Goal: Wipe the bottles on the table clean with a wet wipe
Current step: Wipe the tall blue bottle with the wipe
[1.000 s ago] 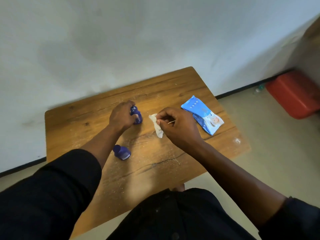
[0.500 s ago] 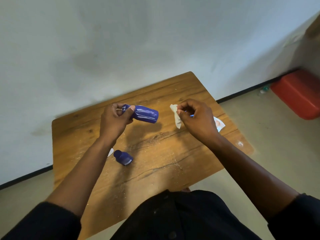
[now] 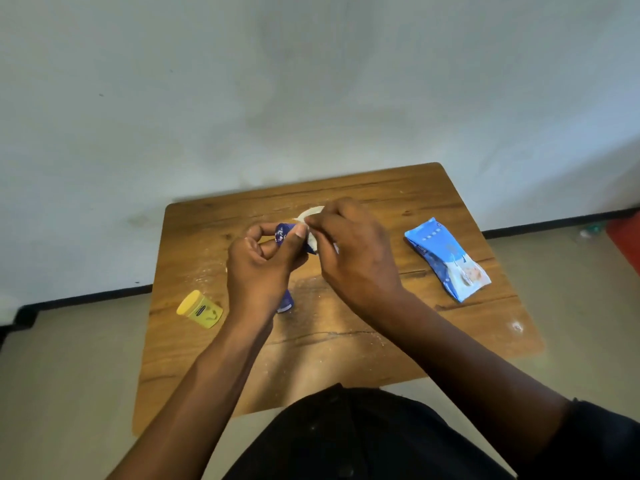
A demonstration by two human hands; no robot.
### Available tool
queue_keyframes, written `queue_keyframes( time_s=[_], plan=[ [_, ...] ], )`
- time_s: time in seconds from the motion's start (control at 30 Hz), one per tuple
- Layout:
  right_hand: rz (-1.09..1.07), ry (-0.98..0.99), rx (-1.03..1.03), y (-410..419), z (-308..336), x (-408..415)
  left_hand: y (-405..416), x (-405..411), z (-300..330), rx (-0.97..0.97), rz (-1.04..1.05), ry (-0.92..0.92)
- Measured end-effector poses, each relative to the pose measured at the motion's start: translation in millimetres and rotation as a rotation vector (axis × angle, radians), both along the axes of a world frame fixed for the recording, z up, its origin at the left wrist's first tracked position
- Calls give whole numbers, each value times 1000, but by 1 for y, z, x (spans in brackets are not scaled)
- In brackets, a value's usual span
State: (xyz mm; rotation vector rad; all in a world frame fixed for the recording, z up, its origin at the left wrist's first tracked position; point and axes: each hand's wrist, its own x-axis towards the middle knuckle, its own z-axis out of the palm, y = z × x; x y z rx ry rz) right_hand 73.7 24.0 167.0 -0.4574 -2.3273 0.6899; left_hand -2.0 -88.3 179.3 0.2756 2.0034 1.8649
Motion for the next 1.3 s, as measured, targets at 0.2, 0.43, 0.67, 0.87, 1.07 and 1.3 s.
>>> queue_keyframes(
  time_s=[0.2, 0.43, 0.67, 0.87, 1.07, 1.3],
  plan=[
    [68, 14, 11, -4, 7, -1, -17, 2, 9, 81, 62, -73],
    [-130, -59, -74, 12, 2, 2, -32, -4, 17, 150, 144, -143],
    [123, 172, 15, -43, 11, -25, -28, -10, 18, 230, 189, -232],
    [42, 182, 20, -14, 3, -24, -38, -14, 27, 331, 192, -297],
    [-66, 148, -35, -16, 13, -33, -44, -17, 27, 356, 213, -322],
    [202, 241, 170, -64, 18, -32, -53, -23, 33, 409, 199, -370]
  ],
)
